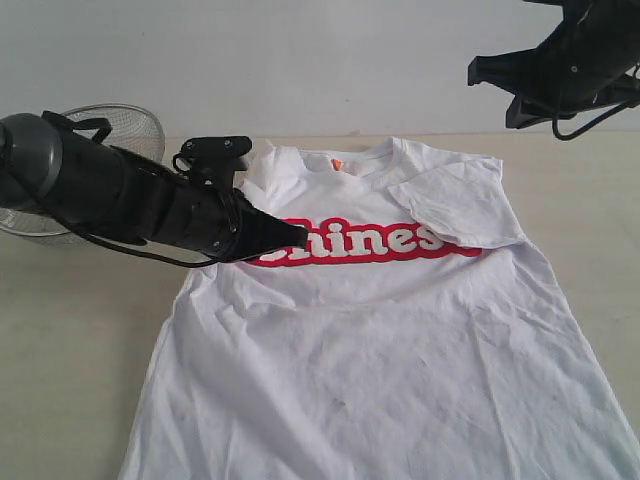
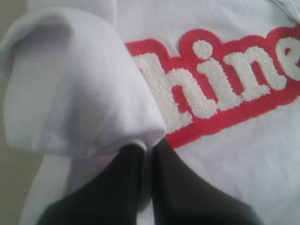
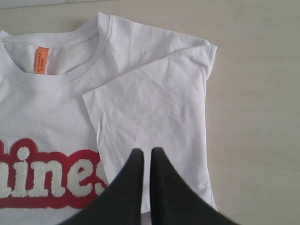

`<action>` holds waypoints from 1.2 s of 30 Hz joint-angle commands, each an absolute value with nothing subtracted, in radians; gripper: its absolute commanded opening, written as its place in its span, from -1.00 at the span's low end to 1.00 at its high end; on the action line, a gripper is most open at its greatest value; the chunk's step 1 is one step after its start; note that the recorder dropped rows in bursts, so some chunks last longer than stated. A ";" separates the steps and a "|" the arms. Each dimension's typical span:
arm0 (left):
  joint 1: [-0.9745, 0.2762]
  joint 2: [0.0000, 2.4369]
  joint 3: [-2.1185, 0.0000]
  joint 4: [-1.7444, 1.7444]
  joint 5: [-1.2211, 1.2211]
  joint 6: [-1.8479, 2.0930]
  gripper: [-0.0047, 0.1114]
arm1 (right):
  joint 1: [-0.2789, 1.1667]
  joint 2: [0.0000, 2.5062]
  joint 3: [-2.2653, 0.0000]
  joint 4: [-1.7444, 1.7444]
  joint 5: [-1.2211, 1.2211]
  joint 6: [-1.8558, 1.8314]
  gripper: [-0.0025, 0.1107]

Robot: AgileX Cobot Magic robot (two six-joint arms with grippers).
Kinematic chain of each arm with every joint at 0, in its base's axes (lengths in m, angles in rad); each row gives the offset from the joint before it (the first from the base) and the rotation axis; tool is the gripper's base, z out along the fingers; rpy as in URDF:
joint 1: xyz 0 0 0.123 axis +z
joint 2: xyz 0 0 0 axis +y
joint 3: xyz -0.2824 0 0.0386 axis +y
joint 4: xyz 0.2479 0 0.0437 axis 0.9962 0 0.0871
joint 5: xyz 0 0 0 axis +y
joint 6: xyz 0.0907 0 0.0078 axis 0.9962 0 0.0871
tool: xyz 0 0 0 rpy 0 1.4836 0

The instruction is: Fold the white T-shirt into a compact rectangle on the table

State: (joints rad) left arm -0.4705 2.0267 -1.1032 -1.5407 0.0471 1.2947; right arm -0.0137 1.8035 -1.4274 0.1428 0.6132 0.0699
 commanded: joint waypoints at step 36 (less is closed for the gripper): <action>-0.368 1.505 -0.834 -1.660 -0.235 1.356 -0.34 | 0.140 1.877 -1.445 0.804 0.624 -0.569 -0.96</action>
